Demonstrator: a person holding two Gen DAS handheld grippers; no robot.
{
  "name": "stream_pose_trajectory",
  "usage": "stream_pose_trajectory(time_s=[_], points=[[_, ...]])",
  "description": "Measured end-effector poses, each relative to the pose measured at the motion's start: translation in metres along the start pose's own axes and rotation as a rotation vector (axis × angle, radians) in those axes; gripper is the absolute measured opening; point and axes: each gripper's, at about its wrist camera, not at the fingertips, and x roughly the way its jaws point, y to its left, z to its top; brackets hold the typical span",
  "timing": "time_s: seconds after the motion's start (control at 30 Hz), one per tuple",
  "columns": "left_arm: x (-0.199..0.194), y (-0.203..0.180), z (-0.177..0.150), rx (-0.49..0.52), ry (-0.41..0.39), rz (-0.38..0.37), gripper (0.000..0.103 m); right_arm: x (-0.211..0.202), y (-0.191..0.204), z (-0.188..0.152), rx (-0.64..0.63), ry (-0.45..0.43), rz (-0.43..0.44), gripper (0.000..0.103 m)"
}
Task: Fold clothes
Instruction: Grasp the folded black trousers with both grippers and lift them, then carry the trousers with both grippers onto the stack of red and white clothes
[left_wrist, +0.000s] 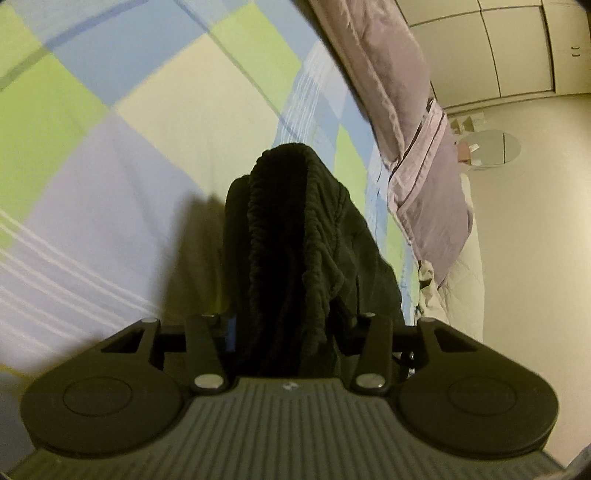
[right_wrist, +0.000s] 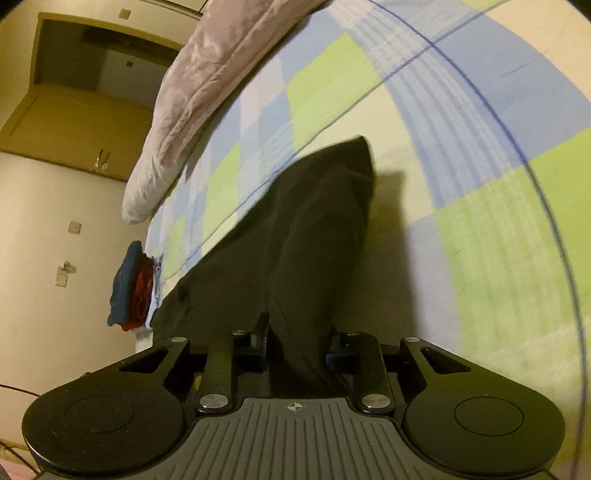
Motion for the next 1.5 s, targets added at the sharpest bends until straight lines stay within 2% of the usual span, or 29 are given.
stream_pose_trajectory(time_s=[0.23,0.37,0.53,0.67,0.83,1.03,1.13,1.27,1.37,1.5], points=[[-0.083,0.007,0.026,0.029,-0.064,0.015,0.041,0.024,0.061,-0.034,0.012,-0.012,0.060,0.024],[-0.134,0.022,0.055,0.065,-0.129,0.011,0.041,0.062,0.105,-0.040,-0.004,-0.023,0.112,0.024],[-0.211,0.065,0.111,0.095,-0.187,-0.016,0.041,0.128,0.175,-0.048,-0.036,-0.046,0.157,0.024],[-0.281,0.100,0.175,0.110,-0.194,-0.032,0.041,0.188,0.250,-0.059,-0.057,-0.072,0.166,0.024],[-0.390,0.121,0.277,0.179,-0.239,-0.029,0.041,0.269,0.362,-0.072,-0.055,-0.116,0.231,0.024],[-0.477,0.143,0.409,0.238,-0.314,0.000,0.041,0.384,0.481,-0.051,-0.025,-0.151,0.296,0.024],[-0.497,0.156,0.460,0.252,-0.339,0.014,0.042,0.428,0.520,-0.035,-0.022,-0.157,0.313,0.024],[-0.502,0.175,0.499,0.235,-0.341,0.017,0.042,0.470,0.545,-0.017,-0.007,-0.145,0.302,0.024],[-0.498,0.199,0.516,0.204,-0.322,0.016,0.042,0.495,0.552,-0.008,-0.004,-0.133,0.271,0.024],[-0.481,0.222,0.518,0.184,-0.285,0.025,0.042,0.517,0.539,-0.007,0.032,-0.117,0.222,0.024]])
